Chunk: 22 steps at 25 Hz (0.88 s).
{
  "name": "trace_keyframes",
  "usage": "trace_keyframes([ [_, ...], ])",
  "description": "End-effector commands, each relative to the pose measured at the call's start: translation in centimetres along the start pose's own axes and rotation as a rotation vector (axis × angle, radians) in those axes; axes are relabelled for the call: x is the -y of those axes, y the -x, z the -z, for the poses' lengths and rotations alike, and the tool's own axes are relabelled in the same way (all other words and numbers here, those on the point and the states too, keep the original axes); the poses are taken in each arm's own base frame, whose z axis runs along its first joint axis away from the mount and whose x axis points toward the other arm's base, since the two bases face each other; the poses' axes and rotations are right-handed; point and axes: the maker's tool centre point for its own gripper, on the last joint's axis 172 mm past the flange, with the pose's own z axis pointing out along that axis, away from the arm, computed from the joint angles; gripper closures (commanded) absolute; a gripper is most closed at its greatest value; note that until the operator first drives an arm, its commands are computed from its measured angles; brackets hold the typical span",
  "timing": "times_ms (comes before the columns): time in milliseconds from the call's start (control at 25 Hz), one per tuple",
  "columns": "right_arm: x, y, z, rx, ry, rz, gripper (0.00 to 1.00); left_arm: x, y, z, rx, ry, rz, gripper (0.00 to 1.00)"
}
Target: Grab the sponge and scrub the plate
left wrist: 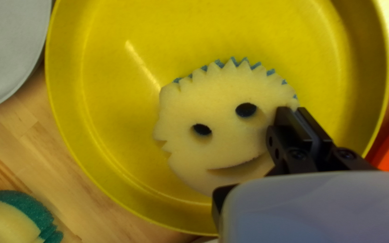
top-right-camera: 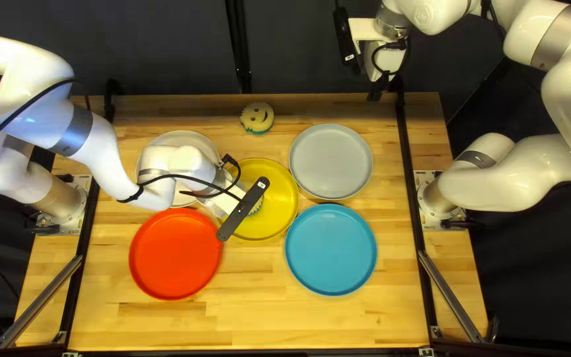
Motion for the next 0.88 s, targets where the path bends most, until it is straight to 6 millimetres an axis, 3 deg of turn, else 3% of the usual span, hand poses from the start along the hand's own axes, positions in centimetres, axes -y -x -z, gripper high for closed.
trace_keyframes([
  [40, 0.0, 0.0, 0.0, 0.000, 0.000, 0.000, 0.00, -0.8, -0.5, 0.1, 0.006, 0.004, -0.001, 1.00],
  [320, 0.0, 0.0, 0.0, 0.000, 0.000, 0.000, 0.00, -4.8, -2.6, -0.2, 0.008, 0.007, -0.022, 1.00],
  [480, 0.0, 0.0, 0.0, 0.000, 0.000, 0.000, 0.00, -5.9, -2.8, -0.1, 0.015, 0.004, -0.026, 1.00],
  [680, 0.0, 0.0, 0.0, 0.000, 0.000, 0.000, 0.00, -4.4, -2.2, -0.3, 0.015, 0.003, -0.019, 1.00],
  [880, 0.0, 0.0, 0.0, 0.000, 0.000, 0.000, 0.00, -0.8, -1.3, -1.1, 0.008, 0.003, -0.004, 1.00],
])
